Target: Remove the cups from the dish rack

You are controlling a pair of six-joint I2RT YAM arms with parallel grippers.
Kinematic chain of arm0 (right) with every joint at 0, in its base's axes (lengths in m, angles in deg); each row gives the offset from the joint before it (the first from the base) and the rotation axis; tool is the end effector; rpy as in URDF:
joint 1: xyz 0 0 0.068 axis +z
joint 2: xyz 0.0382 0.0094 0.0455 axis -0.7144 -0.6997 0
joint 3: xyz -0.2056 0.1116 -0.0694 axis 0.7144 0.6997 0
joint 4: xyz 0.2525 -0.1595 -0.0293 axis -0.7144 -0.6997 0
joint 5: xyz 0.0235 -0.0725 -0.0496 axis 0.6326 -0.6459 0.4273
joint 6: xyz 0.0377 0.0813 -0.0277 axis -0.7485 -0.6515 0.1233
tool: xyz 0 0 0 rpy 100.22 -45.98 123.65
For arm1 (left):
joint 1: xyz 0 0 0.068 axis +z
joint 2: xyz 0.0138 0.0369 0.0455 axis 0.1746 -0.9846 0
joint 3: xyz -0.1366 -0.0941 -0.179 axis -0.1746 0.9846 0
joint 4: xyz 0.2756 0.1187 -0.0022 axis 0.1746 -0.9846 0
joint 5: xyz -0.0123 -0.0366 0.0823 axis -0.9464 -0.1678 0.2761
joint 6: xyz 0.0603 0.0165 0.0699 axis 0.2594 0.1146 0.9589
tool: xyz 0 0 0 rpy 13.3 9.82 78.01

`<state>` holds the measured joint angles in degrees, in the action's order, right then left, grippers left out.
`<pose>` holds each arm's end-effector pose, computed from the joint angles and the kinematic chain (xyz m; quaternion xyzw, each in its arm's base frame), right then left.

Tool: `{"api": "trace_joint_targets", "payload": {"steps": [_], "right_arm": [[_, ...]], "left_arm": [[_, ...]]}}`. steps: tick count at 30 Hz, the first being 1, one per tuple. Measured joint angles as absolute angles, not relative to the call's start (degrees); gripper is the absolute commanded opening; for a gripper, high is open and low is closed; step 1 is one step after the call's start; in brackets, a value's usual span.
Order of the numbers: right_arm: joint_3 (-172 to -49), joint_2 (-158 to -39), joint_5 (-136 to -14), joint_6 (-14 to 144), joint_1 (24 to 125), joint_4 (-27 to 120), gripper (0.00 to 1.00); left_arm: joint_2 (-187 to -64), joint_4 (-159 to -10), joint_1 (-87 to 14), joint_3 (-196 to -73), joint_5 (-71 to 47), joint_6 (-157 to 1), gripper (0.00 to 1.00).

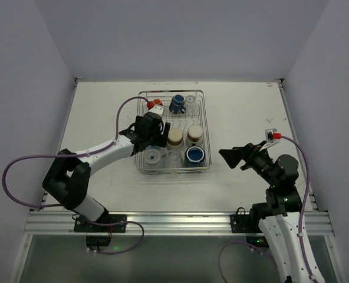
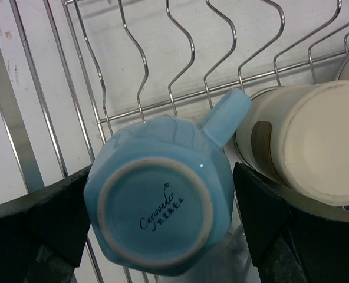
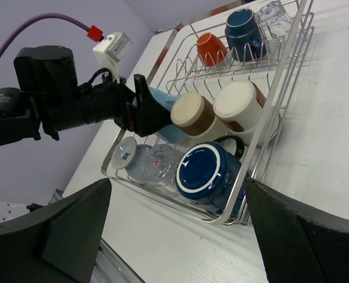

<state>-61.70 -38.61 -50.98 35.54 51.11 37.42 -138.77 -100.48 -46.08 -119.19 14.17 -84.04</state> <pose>0.2215 0.0653 0.2751 0.0115 0.7288 0.4184 0.5419 0.3366 -0.2124 0.1364 0.0874 0.9137 -0.0374 0.3951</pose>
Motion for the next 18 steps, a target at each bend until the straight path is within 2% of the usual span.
{"api": "trace_joint_targets", "payload": {"steps": [1, 3, 4, 6, 7, 10, 13, 18], "right_arm": [[-61.7, -38.6, -51.0, 35.5, 51.1, 37.4, 0.97], [-61.6, -38.6, -50.9, 35.5, 51.1, 37.4, 0.97], [-61.6, -38.7, -50.9, 35.5, 51.1, 37.4, 0.97], [-61.6, -38.7, -50.9, 35.5, 51.1, 37.4, 0.97], [-61.6, -38.7, -50.9, 35.5, 51.1, 37.4, 0.97], [-61.6, -38.7, -50.9, 35.5, 51.1, 37.3, 0.97], [-61.6, -39.1, -50.7, 35.4, 51.1, 37.7, 0.97], [-61.6, -41.9, -49.6, 33.7, 51.8, 40.3, 0.96]], "left_arm": [[-139.1, -99.9, -46.1, -119.2, 14.4, -83.8, 0.95], [-139.8, -98.9, -46.1, -119.3, 14.9, -83.5, 0.84], [-140.3, -98.6, -46.1, -119.3, 15.2, -83.2, 0.71], [-140.6, -97.5, -46.1, -119.3, 15.6, -83.2, 0.55], [-140.6, -97.2, -46.1, -119.3, 15.8, -83.1, 0.40], [-140.6, -97.1, -46.1, -119.3, 15.8, -83.1, 0.24], [-140.3, -97.5, -46.1, -119.3, 15.8, -83.1, 0.18], [-137.8, -100.8, -46.1, -120.4, 15.8, -83.1, 0.13]]}}
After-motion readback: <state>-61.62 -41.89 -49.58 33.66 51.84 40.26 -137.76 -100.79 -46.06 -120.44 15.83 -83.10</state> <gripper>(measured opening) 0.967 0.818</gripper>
